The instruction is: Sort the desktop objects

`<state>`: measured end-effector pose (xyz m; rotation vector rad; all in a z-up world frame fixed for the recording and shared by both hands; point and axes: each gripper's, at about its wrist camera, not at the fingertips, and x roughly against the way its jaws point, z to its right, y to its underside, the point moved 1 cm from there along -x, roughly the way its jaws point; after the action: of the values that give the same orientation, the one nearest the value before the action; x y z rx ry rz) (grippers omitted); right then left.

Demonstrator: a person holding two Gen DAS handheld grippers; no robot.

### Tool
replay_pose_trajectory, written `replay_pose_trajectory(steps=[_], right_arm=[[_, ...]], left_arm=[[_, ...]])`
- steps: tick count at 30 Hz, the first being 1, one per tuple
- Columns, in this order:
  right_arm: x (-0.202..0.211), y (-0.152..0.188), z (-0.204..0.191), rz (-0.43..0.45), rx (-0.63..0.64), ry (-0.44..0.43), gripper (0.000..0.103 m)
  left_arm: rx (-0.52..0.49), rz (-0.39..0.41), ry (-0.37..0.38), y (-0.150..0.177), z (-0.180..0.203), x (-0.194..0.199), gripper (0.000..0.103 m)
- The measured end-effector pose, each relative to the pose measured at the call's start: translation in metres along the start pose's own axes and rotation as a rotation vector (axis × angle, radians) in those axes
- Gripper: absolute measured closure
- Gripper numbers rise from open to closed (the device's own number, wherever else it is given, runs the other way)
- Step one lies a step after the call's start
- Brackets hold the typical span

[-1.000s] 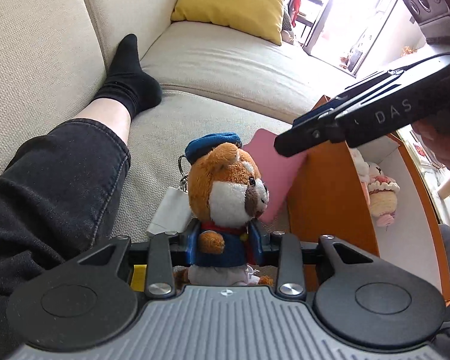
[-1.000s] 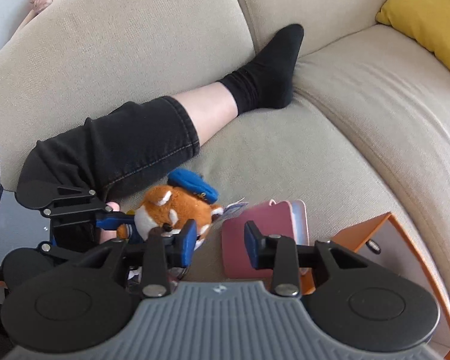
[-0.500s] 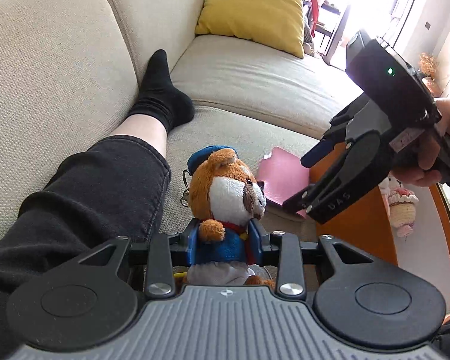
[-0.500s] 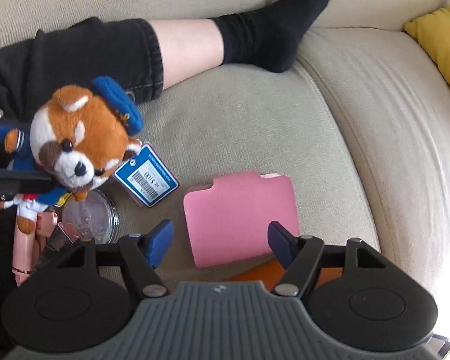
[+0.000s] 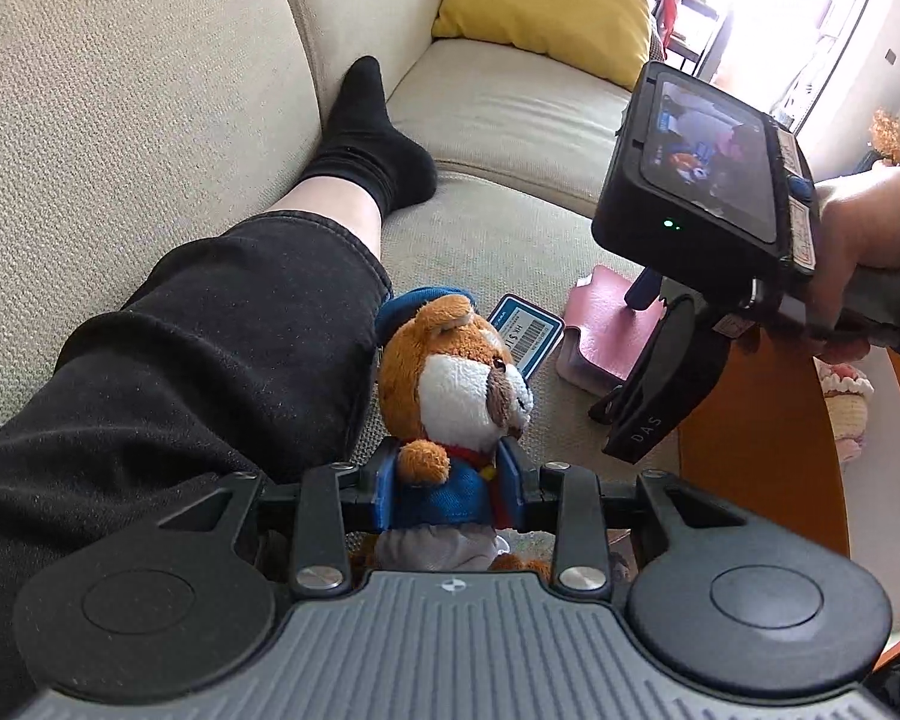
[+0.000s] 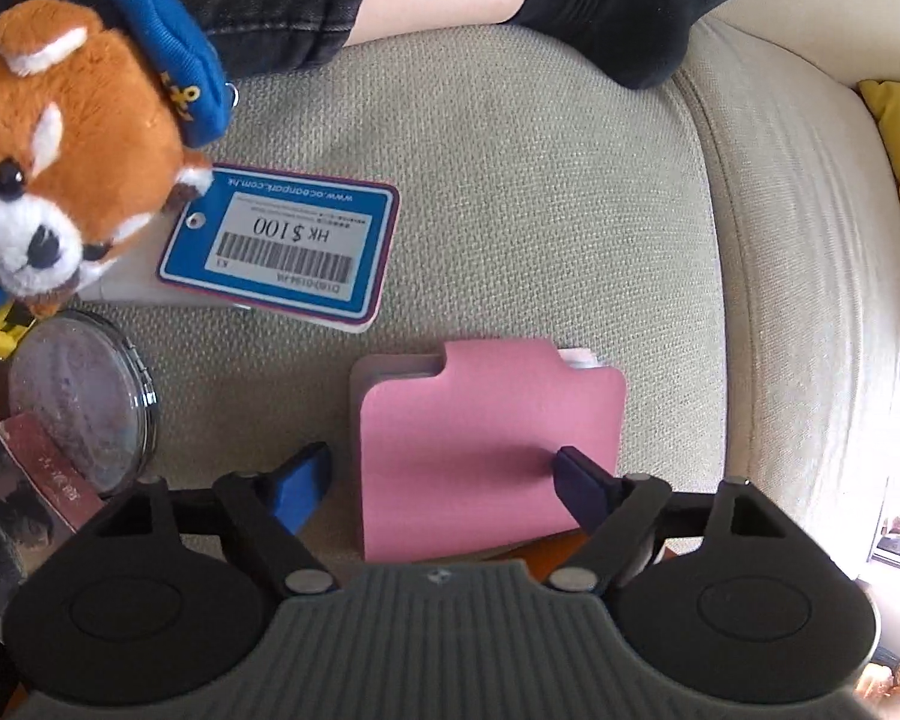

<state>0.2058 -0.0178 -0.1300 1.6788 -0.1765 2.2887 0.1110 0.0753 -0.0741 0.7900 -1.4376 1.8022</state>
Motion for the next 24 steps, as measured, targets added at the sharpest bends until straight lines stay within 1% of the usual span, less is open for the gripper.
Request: replay_pose_trajectory(steps=[2, 5, 6, 7, 9, 10, 12, 13, 15, 18, 19, 22, 24], right_arm=[[-0.004, -0.001, 0.003, -0.01, -0.004, -0.004, 0.016], [-0.001, 0.002, 0.002, 0.002, 0.005, 0.012, 0.018], [0.001, 0.004, 0.003, 0.015, 0.002, 0.023, 0.027], [0.005, 0.007, 0.006, 0.029, -0.014, 0.012, 0.028], [0.012, 0.014, 0.008, 0.055, -0.022, -0.009, 0.039], [0.016, 0.018, 0.007, 0.07, -0.021, -0.011, 0.043], [0.027, 0.024, 0.004, 0.096, -0.022, -0.011, 0.06], [0.032, 0.026, 0.004, 0.11, -0.025, -0.007, 0.064], [0.045, 0.033, 0.003, 0.142, -0.026, 0.012, 0.077], [0.066, 0.04, 0.003, 0.187, -0.044, 0.045, 0.085], [0.072, 0.043, 0.004, 0.199, -0.051, 0.045, 0.086], [0.098, 0.053, 0.007, 0.253, -0.085, -0.019, 0.089], [0.116, 0.058, 0.006, 0.289, -0.113, -0.088, 0.09]], left_arm=[[0.005, 0.001, 0.005, 0.001, -0.001, 0.0, 0.064], [0.01, 0.004, 0.011, 0.003, -0.003, 0.0, 0.064], [0.012, 0.005, 0.013, 0.004, -0.003, 0.001, 0.064], [0.013, 0.006, 0.015, 0.005, -0.004, 0.002, 0.064], [0.015, 0.008, 0.018, 0.007, -0.005, 0.004, 0.064], [0.015, 0.009, 0.019, 0.007, -0.006, 0.005, 0.064], [0.017, 0.013, 0.019, 0.007, -0.005, 0.007, 0.064], [0.017, 0.014, 0.019, 0.008, -0.005, 0.007, 0.064], [0.016, 0.016, 0.016, 0.008, -0.004, 0.008, 0.064], [0.017, 0.02, 0.017, 0.008, -0.003, 0.011, 0.064], [0.017, 0.022, 0.017, 0.007, -0.002, 0.011, 0.064], [0.017, 0.028, 0.024, 0.006, -0.001, 0.014, 0.064], [0.014, 0.032, 0.03, 0.005, 0.002, 0.015, 0.064]])
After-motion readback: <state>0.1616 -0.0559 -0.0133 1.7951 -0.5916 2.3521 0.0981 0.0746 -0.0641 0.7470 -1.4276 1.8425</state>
